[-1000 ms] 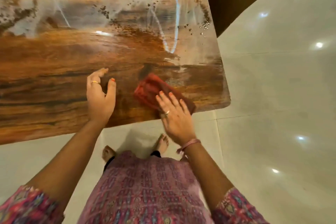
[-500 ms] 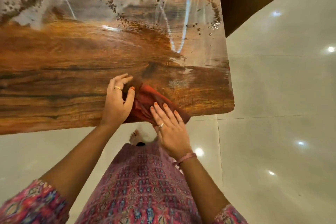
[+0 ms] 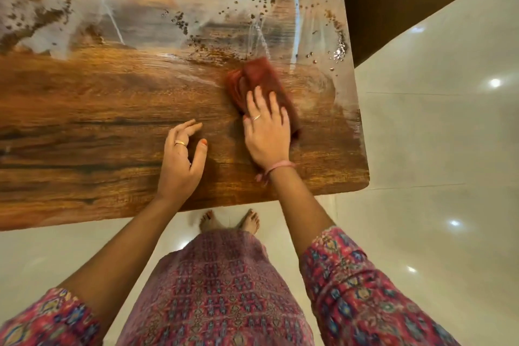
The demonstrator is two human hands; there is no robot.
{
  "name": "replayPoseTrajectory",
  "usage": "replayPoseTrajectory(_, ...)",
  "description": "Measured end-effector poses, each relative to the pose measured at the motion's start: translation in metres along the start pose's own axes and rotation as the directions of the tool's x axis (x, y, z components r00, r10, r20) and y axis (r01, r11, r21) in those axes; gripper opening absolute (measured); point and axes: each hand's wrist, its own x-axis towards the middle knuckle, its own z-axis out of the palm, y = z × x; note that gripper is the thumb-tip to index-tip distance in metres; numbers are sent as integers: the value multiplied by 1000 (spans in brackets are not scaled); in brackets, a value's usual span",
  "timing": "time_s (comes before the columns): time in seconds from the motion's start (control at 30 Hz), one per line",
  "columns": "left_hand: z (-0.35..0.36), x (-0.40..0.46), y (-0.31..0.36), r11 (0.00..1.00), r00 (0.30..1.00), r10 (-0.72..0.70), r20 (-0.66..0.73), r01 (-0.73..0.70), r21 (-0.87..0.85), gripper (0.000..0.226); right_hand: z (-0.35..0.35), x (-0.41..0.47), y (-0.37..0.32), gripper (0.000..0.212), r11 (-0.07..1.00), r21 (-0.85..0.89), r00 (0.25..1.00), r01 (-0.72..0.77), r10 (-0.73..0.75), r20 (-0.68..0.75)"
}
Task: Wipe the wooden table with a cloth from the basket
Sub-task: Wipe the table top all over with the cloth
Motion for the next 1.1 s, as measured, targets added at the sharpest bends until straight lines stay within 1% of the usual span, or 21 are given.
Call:
replayPoseTrajectory(0.07, -3, 4, 2, 1000, 999, 2, -33, -3, -23, 32, 9, -33, -23, 55, 983, -13, 982, 184, -183, 58)
replayPoseTrajectory(0.1, -5, 7, 2, 1000, 999, 6, -41, -7, -26, 32, 12, -46, -25, 55, 972, -11, 969, 235, -233, 79)
replayPoseTrajectory(0.17, -7, 13, 2, 1000, 1000, 11, -28, -11, -21, 33, 12, -56, -14, 55, 960, -15, 956, 281, -279, 95)
replayPoseTrajectory(0.23, -9, 17, 4, 1000, 1000, 16, 11, -16, -25, 33, 9, -45, 1, 54, 964, -47, 964, 261, -257, 67)
replayPoseTrajectory(0.33, -8, 19, 6, 999, 997, 37, 74, -36, -19, 33, 2, -7, 21, 55, 992, -58, 994, 109, -108, 19)
replayPoseTrajectory(0.4, -4, 18, 9, 999, 994, 42, 101, -41, -11, 33, -4, 23, 42, 56, 997, -66, 999, -37, 35, -24)
replayPoseTrajectory(0.47, 1, 17, 11, 999, 991, 38, 127, -38, -2, 33, -14, 54, 69, 56, 978, -47, 977, -204, 201, -68)
replayPoseTrajectory(0.53, 9, 20, 15, 1000, 987, 31, 157, -30, -5, 33, -28, 81, 94, 54, 944, -6, 941, -330, 328, -87)
replayPoseTrajectory(0.57, 14, 22, 17, 1000, 984, 29, 174, -29, -3, 34, -33, 87, 101, 53, 933, 15, 930, -359, 359, -76)
replayPoseTrajectory(0.6, 18, 24, 19, 1000, 981, 30, 193, -30, 0, 35, -35, 88, 103, 51, 933, 37, 930, -358, 360, -71)
replayPoseTrajectory(0.67, 25, 27, 23, 1000, 976, 18, 218, -18, -2, 37, -30, 65, 91, 50, 963, 72, 960, -261, 267, -85)
replayPoseTrajectory(0.73, 32, 31, 26, 1000, 976, 3, 217, 1, -18, 38, -21, 12, 73, 50, 992, 76, 992, -101, 106, -64)
replayPoseTrajectory(0.8, 36, 34, 27, 999, 979, 17, 201, -11, -30, 40, -12, -60, 60, 51, 997, 60, 998, 54, -55, 21)
replayPoseTrajectory(0.83, 38, 38, 28, 999, 980, 27, 195, -21, -29, 41, -10, -92, 58, 52, 993, 54, 993, 101, -104, 60)
replayPoseTrajectory(0.9, 42, 44, 30, 999, 982, 32, 187, -29, -21, 40, -10, -123, 69, 52, 989, 48, 985, 139, -143, 100)
replayPoseTrajectory(0.93, 45, 48, 33, 999, 983, 28, 181, -25, -20, 39, -11, -119, 77, 53, 989, 38, 983, 146, -149, 107)
replayPoseTrajectory(1.0, 48, 53, 37, 1000, 984, 12, 175, -9, -17, 39, -15, -88, 91, 53, 990, 11, 985, 141, -141, 104)
replayPoseTrajectory(1.1, 54, 61, 41, 1000, 984, -4, 176, 5, -4, 38, -26, -7, 115, 51, 998, 38, 999, 51, -52, 18)
